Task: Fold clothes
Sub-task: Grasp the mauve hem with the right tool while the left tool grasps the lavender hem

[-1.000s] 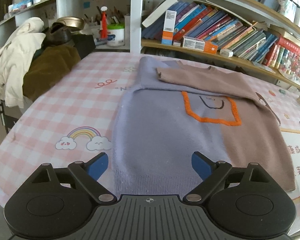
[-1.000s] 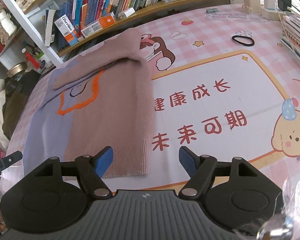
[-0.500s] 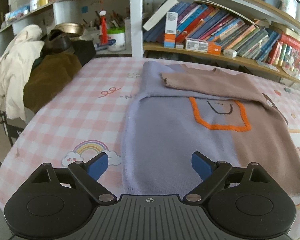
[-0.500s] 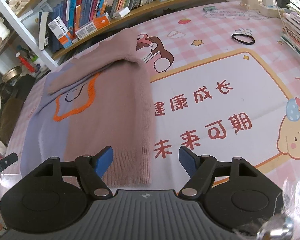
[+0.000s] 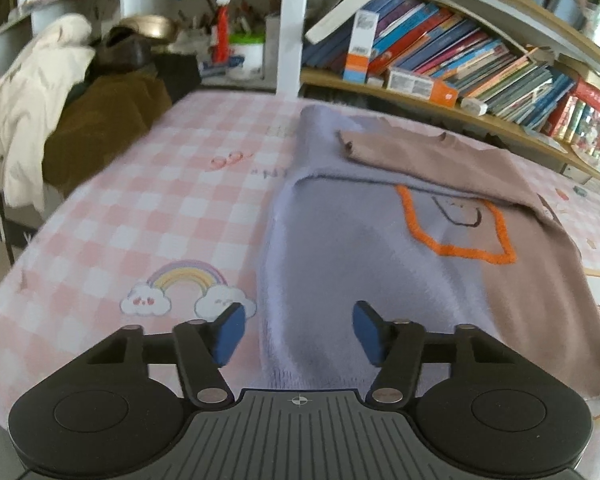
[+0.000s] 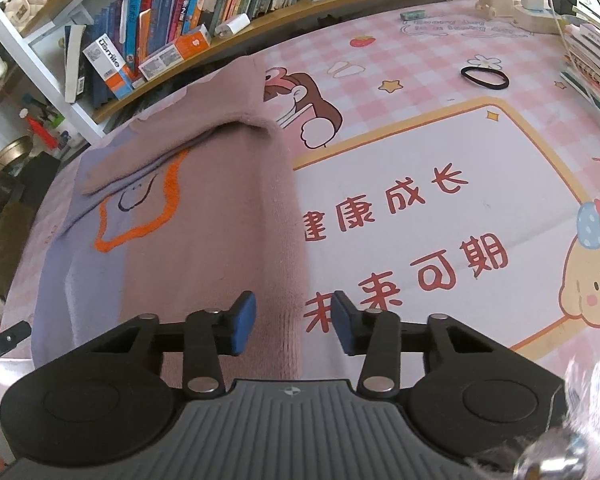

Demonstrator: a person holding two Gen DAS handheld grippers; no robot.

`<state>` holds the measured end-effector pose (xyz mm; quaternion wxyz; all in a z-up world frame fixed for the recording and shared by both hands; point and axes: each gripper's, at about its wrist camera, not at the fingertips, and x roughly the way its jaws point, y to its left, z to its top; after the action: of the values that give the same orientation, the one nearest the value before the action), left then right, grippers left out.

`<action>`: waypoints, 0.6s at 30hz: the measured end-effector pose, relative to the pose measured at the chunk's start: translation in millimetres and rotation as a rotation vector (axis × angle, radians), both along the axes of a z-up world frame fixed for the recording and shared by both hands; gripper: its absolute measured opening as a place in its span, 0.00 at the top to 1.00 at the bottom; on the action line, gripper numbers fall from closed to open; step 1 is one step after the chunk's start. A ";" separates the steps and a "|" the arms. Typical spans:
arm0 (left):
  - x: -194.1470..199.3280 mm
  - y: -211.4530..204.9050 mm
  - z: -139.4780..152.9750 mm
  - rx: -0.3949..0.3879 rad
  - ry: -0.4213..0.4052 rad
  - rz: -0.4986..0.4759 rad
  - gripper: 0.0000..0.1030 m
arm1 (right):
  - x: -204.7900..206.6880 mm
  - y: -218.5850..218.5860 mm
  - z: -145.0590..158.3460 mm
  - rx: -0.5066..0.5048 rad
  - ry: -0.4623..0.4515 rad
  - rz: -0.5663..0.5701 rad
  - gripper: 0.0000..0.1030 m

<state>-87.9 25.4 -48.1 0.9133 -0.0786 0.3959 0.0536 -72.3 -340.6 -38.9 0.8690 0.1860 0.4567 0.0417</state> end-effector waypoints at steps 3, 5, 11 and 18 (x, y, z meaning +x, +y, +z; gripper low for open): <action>2.0 2.3 -5.6 -0.014 0.023 0.010 0.53 | 2.3 1.9 -2.2 -0.011 0.007 -0.001 0.68; 2.7 3.4 -8.9 -0.019 0.036 0.013 0.53 | 4.0 3.6 -3.6 -0.018 0.012 0.003 0.69; 5.8 6.2 -17.9 -0.040 0.074 0.012 0.66 | 9.3 8.8 -6.9 -0.029 0.023 0.021 0.75; 7.8 10.6 -21.8 -0.058 0.085 0.024 0.91 | 13.2 15.0 -8.7 -0.070 0.012 0.042 0.89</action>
<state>-80.1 36.0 -69.9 0.8924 -0.1073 0.4347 0.0561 -59.2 -325.6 -47.6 0.8713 0.1460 0.4667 0.0427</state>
